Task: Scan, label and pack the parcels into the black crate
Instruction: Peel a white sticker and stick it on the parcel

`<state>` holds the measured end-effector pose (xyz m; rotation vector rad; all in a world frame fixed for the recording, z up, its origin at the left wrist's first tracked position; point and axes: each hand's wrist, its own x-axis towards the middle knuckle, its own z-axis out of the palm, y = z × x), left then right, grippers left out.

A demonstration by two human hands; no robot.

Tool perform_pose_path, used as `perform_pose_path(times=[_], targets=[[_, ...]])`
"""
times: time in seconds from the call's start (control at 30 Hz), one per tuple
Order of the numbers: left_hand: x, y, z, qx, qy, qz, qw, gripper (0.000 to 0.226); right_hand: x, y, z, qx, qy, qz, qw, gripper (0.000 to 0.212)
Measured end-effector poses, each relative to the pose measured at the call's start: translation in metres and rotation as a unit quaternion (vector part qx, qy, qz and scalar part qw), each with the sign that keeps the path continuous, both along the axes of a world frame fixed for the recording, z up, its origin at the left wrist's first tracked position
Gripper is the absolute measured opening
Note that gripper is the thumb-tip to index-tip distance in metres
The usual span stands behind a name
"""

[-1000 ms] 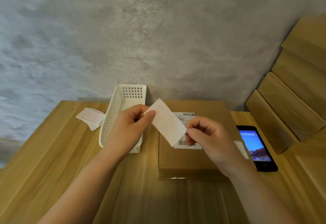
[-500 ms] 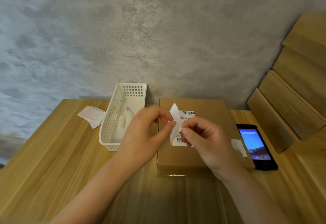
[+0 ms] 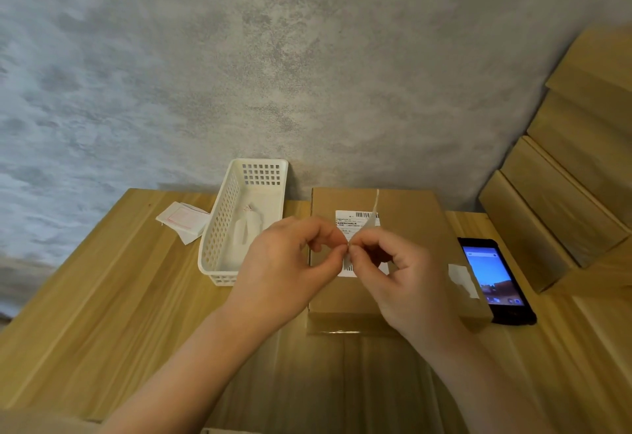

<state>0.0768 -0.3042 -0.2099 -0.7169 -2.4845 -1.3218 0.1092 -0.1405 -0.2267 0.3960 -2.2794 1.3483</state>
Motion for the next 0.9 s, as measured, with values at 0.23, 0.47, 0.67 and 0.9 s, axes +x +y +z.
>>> perform_pose_path(times=[0.23,0.47,0.67,0.9], targets=[[0.0,-0.003,-0.002,-0.061,0.089,0.026,0.994,0.02,0.0,-0.003,-0.001,0.056,0.025,-0.012,0.998,0.011],[-0.001,-0.003,-0.005,-0.046,0.08,0.037,0.995,0.016,-0.002,-0.006,-0.002,0.006,-0.006,0.006,1.0,0.009],[-0.002,-0.002,-0.006,0.039,-0.013,0.0,0.999,0.013,-0.001,-0.006,-0.001,-0.078,-0.065,0.041,0.994,0.007],[0.002,-0.002,-0.005,0.113,-0.038,-0.035,0.992,0.009,0.002,-0.006,0.01,-0.16,-0.082,0.073,0.981,0.011]])
